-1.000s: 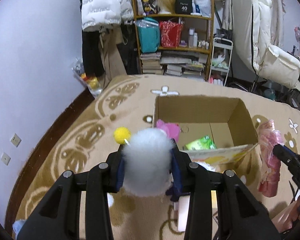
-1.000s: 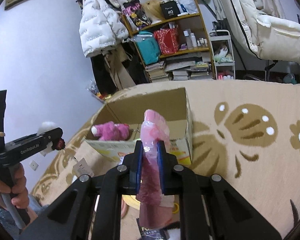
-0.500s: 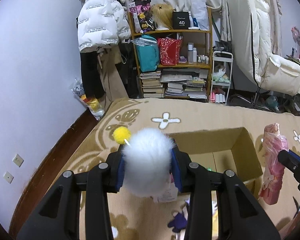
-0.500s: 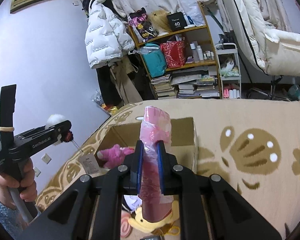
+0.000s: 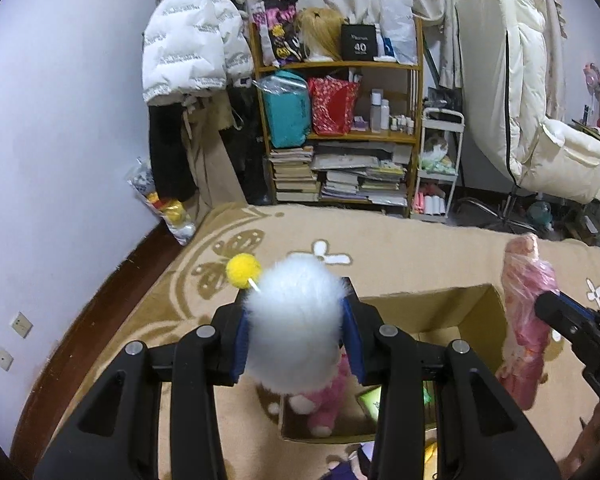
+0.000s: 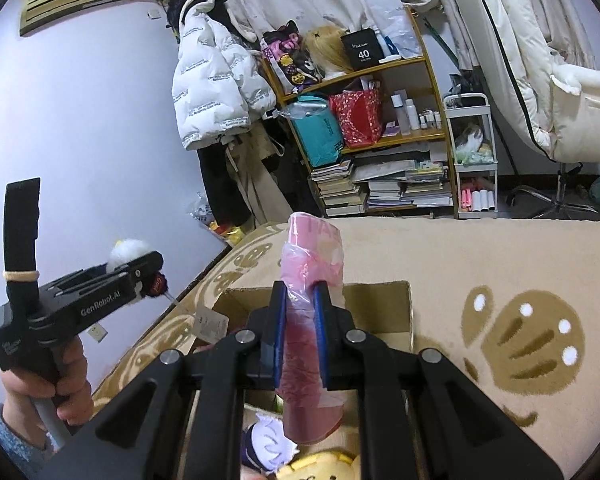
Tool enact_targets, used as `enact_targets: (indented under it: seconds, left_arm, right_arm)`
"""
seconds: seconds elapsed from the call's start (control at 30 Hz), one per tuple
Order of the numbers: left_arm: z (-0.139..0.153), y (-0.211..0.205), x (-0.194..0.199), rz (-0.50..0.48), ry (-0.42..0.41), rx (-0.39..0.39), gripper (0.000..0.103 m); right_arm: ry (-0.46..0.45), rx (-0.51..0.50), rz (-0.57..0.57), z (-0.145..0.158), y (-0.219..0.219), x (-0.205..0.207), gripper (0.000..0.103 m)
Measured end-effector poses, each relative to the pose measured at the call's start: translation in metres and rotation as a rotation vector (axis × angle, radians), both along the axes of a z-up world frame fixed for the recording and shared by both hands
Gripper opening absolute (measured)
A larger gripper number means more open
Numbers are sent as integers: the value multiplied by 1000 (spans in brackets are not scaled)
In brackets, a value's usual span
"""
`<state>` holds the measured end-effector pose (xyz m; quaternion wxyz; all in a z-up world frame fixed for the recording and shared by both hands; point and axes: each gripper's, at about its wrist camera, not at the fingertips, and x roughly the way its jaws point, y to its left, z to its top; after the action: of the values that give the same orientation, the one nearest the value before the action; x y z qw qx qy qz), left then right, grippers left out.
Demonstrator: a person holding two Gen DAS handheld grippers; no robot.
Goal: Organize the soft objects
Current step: 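Carry the white plush with the left gripper while the right gripper carries the pink roll over the box, then open the left gripper to drop the white plush in the box while the right gripper drops the pink roll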
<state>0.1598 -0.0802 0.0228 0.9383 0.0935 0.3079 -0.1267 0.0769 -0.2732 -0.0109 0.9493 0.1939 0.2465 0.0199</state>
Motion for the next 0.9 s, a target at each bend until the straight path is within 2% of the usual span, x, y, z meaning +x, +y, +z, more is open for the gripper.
enact_targets:
  seconds: [0.2,0.37,0.47,0.57,0.6,0.63,0.73,0.8,0.9]
  left_arm:
    - [-27,-15,7,-35,48,49,39]
    - [-45,-21,14,-58,124,45,39]
    - [-58,-23,17,-68,186,39,42]
    - [-65,-24,15,-66,197,57,43]
    - [-67,-25,14,-63,194,72,51]
    - [-67,-25,13,-59,190,78,54]
    - [-65,-22,9,-47,173,86,58]
    - [-64,-20,8,-44,182,84,68]
    - [-59,-15,3,-30,167,85,75]
  right_arm:
    - [27,-80,27,-10,4,18,14]
    - [54,-98,37,-21,4,26,14]
    - [74,-69,32,-27,1,28,14]
    - [96,-50,21,-32,-1,29,14]
    - [106,-39,20,-35,-2,29,14]
    - [116,-26,19,-38,-3,29,14]
    - [137,-7,19,-44,-5,27,14]
    - [148,-7,16,-46,-5,24,15]
    - [160,-2,17,-48,-5,20,18]
